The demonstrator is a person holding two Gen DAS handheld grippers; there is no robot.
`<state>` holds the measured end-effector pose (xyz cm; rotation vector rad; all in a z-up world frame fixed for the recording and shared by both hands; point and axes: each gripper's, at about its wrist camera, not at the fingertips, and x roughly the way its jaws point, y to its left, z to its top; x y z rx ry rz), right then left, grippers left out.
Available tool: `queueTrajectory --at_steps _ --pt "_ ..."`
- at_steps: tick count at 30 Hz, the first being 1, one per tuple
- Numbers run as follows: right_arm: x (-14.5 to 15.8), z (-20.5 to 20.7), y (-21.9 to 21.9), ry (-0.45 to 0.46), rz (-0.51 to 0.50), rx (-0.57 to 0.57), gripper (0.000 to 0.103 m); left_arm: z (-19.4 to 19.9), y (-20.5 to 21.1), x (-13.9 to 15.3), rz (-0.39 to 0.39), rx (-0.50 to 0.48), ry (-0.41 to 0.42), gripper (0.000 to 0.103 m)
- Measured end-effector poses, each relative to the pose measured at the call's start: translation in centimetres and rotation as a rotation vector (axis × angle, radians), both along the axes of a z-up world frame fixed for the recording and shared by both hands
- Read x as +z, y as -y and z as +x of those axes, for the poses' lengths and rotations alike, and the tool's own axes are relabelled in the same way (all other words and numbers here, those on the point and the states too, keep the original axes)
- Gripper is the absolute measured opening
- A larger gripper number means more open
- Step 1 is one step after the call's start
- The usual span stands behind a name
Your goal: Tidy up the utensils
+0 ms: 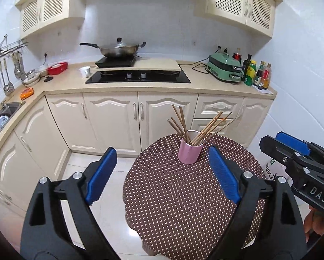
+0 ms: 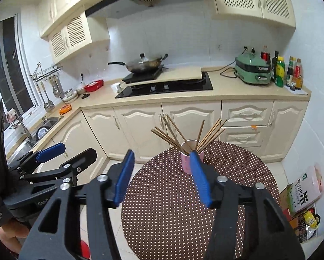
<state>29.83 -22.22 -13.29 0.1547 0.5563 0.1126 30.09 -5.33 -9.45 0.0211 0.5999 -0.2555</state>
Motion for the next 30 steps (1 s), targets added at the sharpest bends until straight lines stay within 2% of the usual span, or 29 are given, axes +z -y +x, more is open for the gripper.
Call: queueTrajectory --at_steps 12,19,30 --pt "1.5 -4.3 -1.0 0.078 -0.041 0.026 0.077 -6.0 -1.9 2.4 -0.018 0.077 0.077 0.09" --pt "2.3 -7.3 0.0 0.137 -0.059 0.074 0.08 -10.1 -0.8 3.4 -0.011 0.13 0.148 0.09" --pt "3.1 -12.5 2.9 0.191 -0.095 0.131 0.084 -16.3 2.7 4.0 0.001 0.184 0.171 0.093"
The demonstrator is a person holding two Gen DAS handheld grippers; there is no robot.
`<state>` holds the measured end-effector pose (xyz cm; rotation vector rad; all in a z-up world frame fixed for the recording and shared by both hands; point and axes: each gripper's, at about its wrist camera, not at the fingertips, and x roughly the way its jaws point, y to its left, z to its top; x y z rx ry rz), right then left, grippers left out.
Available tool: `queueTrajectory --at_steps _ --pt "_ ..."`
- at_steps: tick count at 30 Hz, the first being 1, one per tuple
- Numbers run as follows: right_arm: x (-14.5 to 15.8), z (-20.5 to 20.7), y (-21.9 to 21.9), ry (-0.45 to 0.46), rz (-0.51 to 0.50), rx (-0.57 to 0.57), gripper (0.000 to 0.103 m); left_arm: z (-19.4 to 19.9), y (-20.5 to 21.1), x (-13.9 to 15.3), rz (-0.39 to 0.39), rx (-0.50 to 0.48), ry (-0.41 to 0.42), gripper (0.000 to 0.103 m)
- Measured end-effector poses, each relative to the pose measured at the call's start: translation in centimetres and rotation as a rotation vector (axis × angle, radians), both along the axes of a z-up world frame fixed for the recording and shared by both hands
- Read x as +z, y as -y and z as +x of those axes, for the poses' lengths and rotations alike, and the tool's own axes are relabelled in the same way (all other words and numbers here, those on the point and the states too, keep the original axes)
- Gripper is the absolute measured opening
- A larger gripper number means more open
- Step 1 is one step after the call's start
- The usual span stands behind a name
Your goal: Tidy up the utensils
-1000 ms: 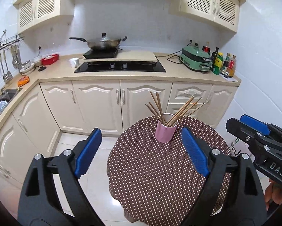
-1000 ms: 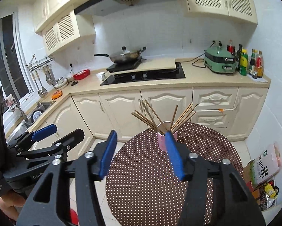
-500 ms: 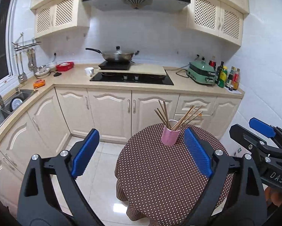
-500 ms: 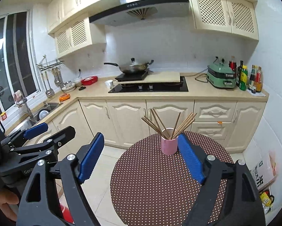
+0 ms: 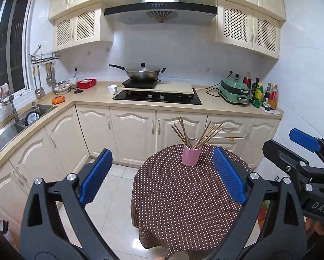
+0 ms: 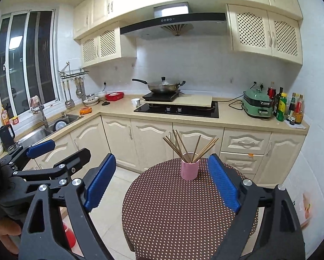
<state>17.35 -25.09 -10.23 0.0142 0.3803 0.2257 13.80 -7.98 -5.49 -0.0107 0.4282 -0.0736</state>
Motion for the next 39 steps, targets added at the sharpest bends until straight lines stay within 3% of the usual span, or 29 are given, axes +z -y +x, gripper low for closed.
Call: queueTrajectory --at_steps 14,39 --pt "0.6 -3.7 1.6 0.026 -0.001 0.023 0.085 -4.8 2.1 1.2 0.03 0.046 0.055 0.093" --pt "0.9 -4.3 2.2 0.044 0.015 0.023 0.087 -5.7 2.1 1.8 0.061 0.058 0.086 0.094"
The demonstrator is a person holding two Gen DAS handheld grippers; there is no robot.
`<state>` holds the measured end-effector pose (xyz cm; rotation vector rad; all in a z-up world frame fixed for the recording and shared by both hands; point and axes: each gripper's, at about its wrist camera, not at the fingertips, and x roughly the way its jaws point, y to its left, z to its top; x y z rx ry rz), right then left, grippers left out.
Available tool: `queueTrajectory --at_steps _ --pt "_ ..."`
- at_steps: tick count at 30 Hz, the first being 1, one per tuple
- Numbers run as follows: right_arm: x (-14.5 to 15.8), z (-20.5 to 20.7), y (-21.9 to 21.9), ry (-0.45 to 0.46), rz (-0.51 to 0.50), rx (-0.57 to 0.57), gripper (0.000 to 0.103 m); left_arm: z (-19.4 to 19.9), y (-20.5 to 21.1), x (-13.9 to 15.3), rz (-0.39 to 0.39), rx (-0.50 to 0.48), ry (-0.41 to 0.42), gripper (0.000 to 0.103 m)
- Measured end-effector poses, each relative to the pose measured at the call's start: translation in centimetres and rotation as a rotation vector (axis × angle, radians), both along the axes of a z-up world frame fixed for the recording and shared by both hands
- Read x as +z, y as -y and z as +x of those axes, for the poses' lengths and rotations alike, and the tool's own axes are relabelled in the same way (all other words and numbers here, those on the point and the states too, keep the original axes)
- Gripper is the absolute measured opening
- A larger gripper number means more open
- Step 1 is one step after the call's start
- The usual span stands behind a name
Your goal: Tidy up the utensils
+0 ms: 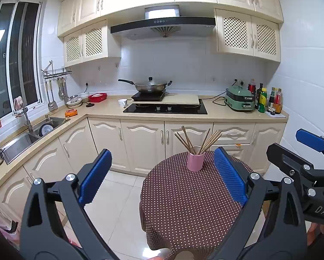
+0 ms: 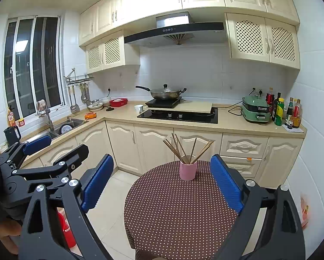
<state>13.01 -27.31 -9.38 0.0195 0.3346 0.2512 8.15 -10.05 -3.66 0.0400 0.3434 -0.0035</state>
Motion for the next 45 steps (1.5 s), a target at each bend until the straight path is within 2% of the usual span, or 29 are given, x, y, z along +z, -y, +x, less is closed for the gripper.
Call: queueTrajectory --at_steps 45 --pt "0.6 -0.2 -1.5 0.001 -0.003 0.016 0.09 -0.3 -1.7 0.6 0.005 0.018 0.012 0.094"
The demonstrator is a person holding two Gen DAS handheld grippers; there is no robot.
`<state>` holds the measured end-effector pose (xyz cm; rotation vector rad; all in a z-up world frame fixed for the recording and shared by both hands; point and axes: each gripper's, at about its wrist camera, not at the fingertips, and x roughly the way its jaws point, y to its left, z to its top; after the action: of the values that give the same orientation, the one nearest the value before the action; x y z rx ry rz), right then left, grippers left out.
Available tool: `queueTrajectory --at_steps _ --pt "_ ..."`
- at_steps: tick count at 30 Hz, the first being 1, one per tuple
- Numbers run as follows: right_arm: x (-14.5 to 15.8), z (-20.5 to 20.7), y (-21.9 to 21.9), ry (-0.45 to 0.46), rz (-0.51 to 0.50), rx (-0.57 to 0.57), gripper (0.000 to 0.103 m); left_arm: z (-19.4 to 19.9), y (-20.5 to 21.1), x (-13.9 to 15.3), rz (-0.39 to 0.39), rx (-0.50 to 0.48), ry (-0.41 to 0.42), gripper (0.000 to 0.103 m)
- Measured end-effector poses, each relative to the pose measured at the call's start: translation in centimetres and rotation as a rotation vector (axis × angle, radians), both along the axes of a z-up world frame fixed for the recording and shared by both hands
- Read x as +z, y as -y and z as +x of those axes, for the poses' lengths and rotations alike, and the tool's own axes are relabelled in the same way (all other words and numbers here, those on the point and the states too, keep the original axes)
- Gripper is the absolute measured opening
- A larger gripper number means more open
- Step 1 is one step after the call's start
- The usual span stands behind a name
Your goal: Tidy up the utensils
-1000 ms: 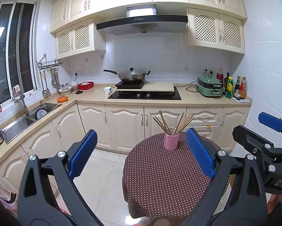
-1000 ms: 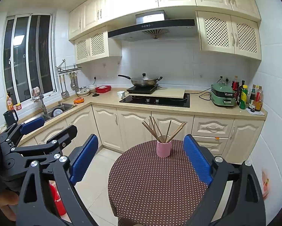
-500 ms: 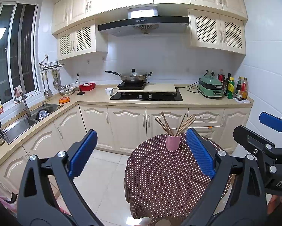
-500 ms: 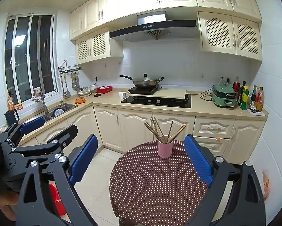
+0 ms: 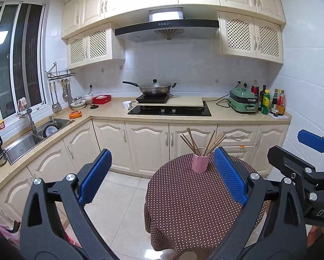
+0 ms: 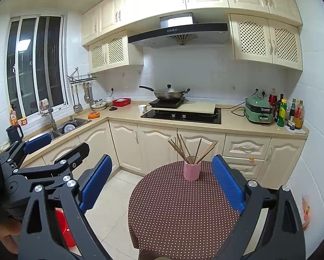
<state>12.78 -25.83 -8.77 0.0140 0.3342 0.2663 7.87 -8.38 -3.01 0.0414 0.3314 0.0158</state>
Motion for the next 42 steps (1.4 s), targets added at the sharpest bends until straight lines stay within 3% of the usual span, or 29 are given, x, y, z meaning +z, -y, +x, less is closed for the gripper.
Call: queueTrajectory --at_steps 42 --pt "-0.5 0.5 -0.2 -0.015 0.004 0.004 0.091 0.5 -1.6 0.1 0.01 -0.003 -0.005 0.094"
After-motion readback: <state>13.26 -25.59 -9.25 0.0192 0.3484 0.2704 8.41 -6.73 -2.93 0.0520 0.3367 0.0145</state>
